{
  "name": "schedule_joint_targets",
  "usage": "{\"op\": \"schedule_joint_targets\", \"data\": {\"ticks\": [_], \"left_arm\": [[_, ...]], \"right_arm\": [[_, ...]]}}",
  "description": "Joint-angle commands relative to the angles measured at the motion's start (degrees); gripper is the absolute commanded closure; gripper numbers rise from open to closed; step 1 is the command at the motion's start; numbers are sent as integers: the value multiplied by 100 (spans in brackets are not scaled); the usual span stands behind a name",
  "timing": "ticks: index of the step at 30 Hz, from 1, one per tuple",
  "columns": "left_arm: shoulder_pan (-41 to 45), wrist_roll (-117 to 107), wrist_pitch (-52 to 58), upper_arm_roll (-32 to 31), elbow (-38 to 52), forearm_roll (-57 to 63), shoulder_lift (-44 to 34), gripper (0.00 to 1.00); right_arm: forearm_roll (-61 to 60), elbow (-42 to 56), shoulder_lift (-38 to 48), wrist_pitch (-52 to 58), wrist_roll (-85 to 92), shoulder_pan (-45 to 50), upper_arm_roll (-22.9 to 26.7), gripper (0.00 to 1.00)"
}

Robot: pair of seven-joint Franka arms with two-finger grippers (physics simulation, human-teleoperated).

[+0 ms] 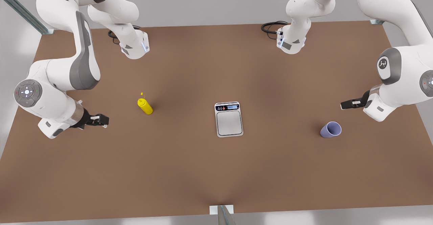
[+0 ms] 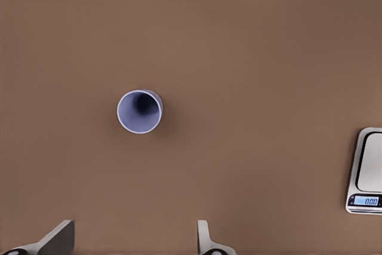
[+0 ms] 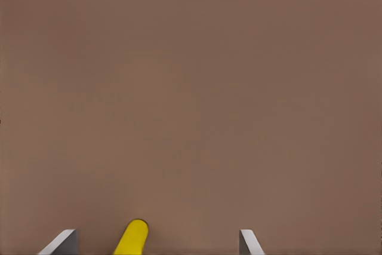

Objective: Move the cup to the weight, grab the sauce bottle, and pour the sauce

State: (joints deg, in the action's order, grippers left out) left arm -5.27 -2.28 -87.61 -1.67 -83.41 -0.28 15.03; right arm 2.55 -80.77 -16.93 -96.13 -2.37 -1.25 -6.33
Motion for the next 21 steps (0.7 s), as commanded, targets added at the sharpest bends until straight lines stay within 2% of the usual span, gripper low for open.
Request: {"op": "schedule_joint_targets", "data": {"ticks": [1, 2, 4, 9, 12, 15, 17, 19, 21], "left_arm": [[0, 0, 7, 0, 0, 1, 0, 0], [0, 9, -81, 0, -9, 1, 26, 0], [0, 9, -248, 0, -35, 10, 158, 0], [0, 35, -1540, 123, -721, 19, 368, 0], [44, 211, -1856, 123, -756, 28, 685, 0], [44, 202, -2014, 123, -773, 28, 949, 0], [44, 202, -2937, 123, -1459, 28, 905, 0], [53, 202, -3025, 132, -1555, 28, 931, 0], [44, 193, -3605, 123, -2100, 28, 879, 0]], "right_arm": [[0, -9, -4, -2, 17, -16, 0, 0], [0, -61, -12, -37, 140, -42, 0, 0], [-105, -193, -12, -37, 2046, -236, -9, 0], [-808, -694, -65, -318, 5062, -640, 0, 0], [-2399, -1757, -56, -643, 7662, -1457, 0, 0], [-3287, -2223, -495, -477, 10783, -2336, 0, 0], [-3665, -2548, -689, -2, 11689, -2960, 0, 0], [-4139, -3356, -575, -54, 12427, -3574, 0, 0], [-5009, -4191, -584, -405, 13051, -3997, 0, 0]]}}
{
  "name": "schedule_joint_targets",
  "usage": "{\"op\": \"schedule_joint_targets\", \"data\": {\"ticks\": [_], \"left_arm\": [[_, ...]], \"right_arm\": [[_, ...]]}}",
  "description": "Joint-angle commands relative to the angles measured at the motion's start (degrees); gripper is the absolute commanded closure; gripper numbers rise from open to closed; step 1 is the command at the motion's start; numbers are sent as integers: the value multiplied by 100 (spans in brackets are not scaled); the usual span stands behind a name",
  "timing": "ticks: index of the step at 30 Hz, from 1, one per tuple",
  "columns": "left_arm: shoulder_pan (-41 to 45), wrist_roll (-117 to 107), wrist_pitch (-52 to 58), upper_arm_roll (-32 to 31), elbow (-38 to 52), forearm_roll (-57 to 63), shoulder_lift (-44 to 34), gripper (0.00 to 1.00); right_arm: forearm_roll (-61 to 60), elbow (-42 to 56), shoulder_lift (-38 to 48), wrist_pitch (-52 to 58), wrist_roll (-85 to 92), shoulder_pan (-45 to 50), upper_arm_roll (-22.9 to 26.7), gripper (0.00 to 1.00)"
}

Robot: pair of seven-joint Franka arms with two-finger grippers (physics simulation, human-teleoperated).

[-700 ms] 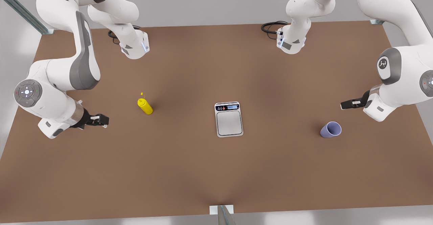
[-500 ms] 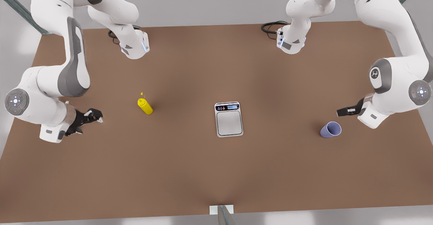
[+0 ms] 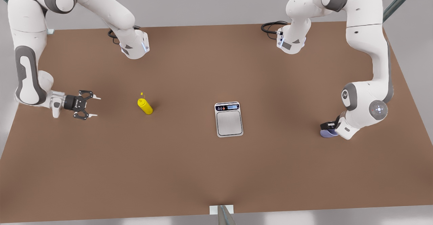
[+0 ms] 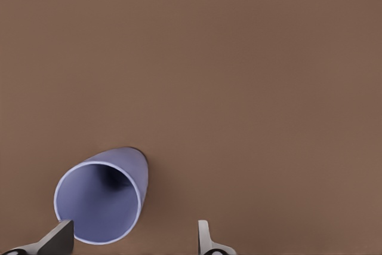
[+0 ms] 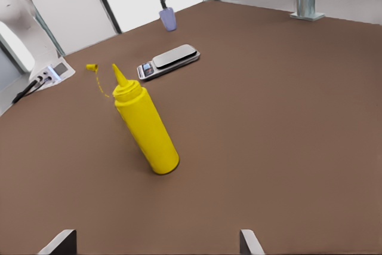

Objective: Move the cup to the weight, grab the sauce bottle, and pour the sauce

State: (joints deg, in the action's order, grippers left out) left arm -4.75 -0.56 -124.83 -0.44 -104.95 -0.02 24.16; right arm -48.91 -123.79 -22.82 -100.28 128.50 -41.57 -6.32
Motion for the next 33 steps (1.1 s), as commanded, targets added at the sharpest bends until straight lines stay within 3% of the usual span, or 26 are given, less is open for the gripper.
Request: {"op": "schedule_joint_targets", "data": {"ticks": [1, 7, 16, 18, 21, 24, 33], "left_arm": [[-8, -6, -93, 0, -43, 2, 10, 0], [-8, -6, -946, 0, -351, -7, 150, 0], [1, -67, -1193, 0, -360, -7, 370, 0], [1, -76, -1184, 9, -369, -15, 370, 33], [1, -85, -1210, 9, -360, -24, 414, 39], [1, -173, -1201, 0, -360, -24, 458, 57], [1, -199, -1228, 9, -360, -7, 502, 77]], "right_arm": [[-100, -66, -3, -9, 79, 0, -1, 0], [-382, -497, -91, -141, 1661, 123, -80, 0], [-1199, -488, -609, -405, 1898, 1336, -124, 0], [-1279, -497, -636, -405, 1916, 1433, -124, 0], [-1296, -488, -653, -405, 2100, 1591, -124, 0], [-1287, -488, -688, -431, 2320, 1758, -124, 0], [-1226, -541, -732, -422, 2812, 1749, -115, 0]]}}
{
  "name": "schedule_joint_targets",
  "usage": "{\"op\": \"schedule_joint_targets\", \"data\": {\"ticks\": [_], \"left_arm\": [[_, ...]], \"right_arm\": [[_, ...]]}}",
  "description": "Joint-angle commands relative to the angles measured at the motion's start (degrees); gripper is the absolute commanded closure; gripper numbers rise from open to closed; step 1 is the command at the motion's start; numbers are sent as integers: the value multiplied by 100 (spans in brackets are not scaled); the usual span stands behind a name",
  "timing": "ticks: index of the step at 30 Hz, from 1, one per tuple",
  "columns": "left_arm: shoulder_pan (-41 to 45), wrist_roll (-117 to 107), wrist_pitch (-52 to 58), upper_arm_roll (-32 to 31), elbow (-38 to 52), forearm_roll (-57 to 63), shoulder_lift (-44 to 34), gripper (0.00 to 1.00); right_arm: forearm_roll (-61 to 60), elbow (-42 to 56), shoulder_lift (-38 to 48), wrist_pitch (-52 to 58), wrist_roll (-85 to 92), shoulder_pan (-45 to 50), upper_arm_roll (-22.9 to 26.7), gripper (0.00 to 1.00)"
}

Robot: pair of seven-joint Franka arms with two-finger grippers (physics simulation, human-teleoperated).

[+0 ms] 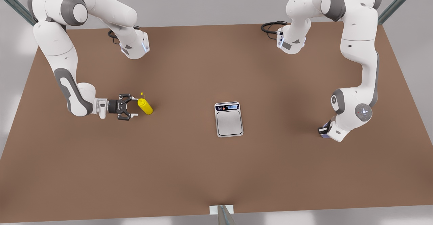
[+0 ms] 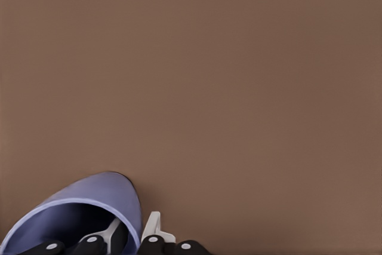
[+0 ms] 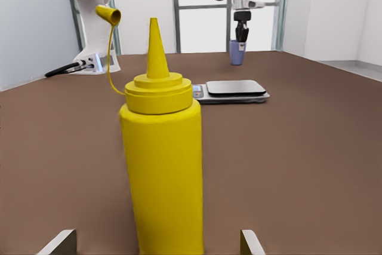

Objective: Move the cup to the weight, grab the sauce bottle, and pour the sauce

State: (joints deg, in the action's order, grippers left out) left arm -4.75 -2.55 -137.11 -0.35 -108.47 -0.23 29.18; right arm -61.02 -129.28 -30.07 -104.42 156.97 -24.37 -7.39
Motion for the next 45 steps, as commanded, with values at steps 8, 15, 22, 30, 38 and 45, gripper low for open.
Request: {"op": "schedule_joint_targets", "data": {"ticks": [8, 15, 22, 30, 38, 45], "left_arm": [[0, 9, 26, 0, 19, 14, 0, 79], [0, -9, 44, 0, 28, 5, -27, 79], [123, -211, 70, -35, 28, 14, -114, 79], [861, -1608, 70, -79, 151, 5, -123, 79], [1775, -3252, 396, -88, 459, -30, -132, 79], [2373, -4447, 475, -158, 722, -47, -62, 79]], "right_arm": [[187, -36, 1, -17, 80, 38, 1, 0], [151, 8, -52, -96, 62, 310, -8, 0], [99, 69, -105, -131, 44, 547, -17, 0], [20, 78, -131, -131, 44, 635, -17, 0], [-33, 87, -122, -131, 44, 732, -17, 25], [-33, 87, -122, -131, 27, 732, -17, 39]]}}
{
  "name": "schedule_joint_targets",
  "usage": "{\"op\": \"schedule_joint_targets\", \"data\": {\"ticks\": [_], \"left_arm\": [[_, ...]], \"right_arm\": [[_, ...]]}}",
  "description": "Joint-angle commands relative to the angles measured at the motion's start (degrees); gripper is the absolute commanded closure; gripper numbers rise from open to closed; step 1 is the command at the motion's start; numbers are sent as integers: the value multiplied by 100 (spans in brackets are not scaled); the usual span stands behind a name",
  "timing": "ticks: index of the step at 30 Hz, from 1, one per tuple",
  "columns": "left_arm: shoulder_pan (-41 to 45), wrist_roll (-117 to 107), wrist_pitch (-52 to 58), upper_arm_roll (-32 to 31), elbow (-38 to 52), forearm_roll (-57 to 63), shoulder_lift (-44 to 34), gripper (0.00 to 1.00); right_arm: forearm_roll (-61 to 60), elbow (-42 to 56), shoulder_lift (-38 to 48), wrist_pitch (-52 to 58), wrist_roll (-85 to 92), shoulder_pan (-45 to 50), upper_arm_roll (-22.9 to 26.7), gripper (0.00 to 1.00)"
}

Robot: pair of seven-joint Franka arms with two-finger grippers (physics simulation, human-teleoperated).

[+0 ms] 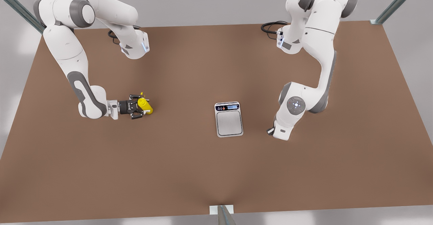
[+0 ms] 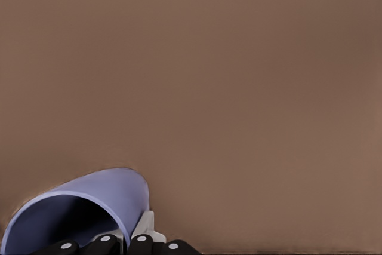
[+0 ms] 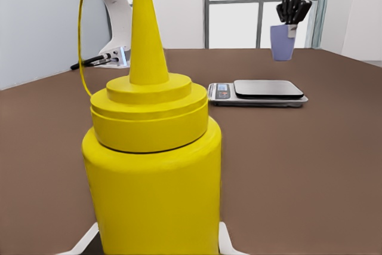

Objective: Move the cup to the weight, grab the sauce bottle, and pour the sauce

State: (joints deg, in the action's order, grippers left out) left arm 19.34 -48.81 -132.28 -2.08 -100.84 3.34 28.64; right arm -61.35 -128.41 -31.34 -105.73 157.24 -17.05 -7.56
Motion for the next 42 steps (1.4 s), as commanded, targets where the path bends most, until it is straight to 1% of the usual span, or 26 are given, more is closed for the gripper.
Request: {"op": "schedule_joint_targets", "data": {"ticks": [1, 3, 5, 7, 10, 11, 18, 22, 23, 24, 25, 26, 27, 31, 33, 36, 39, 42], "left_arm": [[60, -58, -8, -3, 20, -404, 10, 79], [342, -594, -8, -3, 310, -404, 142, 79], [588, -1113, 35, -3, 697, -413, 344, 79], [860, -1403, 79, -3, 890, -457, 537, 79], [1150, -1781, 352, -20, 1374, -519, 809, 79], [1238, -2062, 466, -20, 1708, -501, 1029, 79], [1792, -2581, 484, -29, 1770, -492, 1153, 79], [1933, -2704, 466, -29, 1796, -422, 1258, 79], [1933, -2695, 466, -29, 1805, -422, 1258, 66], [1933, -2686, 466, -29, 1805, -422, 1258, 44], [1933, -2695, 466, -29, 1813, -422, 1267, 31], [1933, -2704, 466, -29, 1840, -431, 1267, 23], [1942, -2713, 475, -20, 1875, -413, 1276, 0], [1933, -2730, 475, -20, 1893, -448, 1232, 0], [1933, -2730, 475, -20, 1893, -440, 1214, 0], [1933, -2730, 484, -11, 1884, -422, 1232, 0], [1933, -2730, 484, -11, 1893, -422, 1205, 0], [1933, -2739, 484, -3, 1893, -431, 1197, 0]], "right_arm": [[0, 0, -4, 0, 0, 0, 0, 40], [0, 0, 5, 0, 0, 0, 0, 43], [0, 0, -4, 9, -9, -9, 0, 43], [0, 0, 5, 9, -9, -9, 0, 43], [0, 0, 5, 18, -18, -9, 0, 44], [-9, 0, 14, 18, -26, -18, 0, 44], [-26, 44, 137, 97, -281, -79, -9, 44], [-26, 307, 541, 193, -984, -70, 0, 44], [-26, 422, 682, 211, -1371, -26, 9, 44], [-9, 589, 761, 202, -1757, 0, 9, 44], [-9, 703, 831, 185, -2039, 18, 9, 44], [9, 870, 928, 185, -2390, 18, 9, 44], [53, 1010, 1112, 176, -2900, 132, 9, 44], [773, 2021, 1253, -44, -5422, 747, 17, 44], [967, 2259, 1236, -395, -6152, 1098, 17, 44], [1617, 2865, 1174, -685, -7338, 1617, 9, 44], [2873, 3322, 1165, -1151, -8402, 2179, 9, 44], [4060, 3665, 1121, -1309, -9333, 2593, 9, 43]]}}
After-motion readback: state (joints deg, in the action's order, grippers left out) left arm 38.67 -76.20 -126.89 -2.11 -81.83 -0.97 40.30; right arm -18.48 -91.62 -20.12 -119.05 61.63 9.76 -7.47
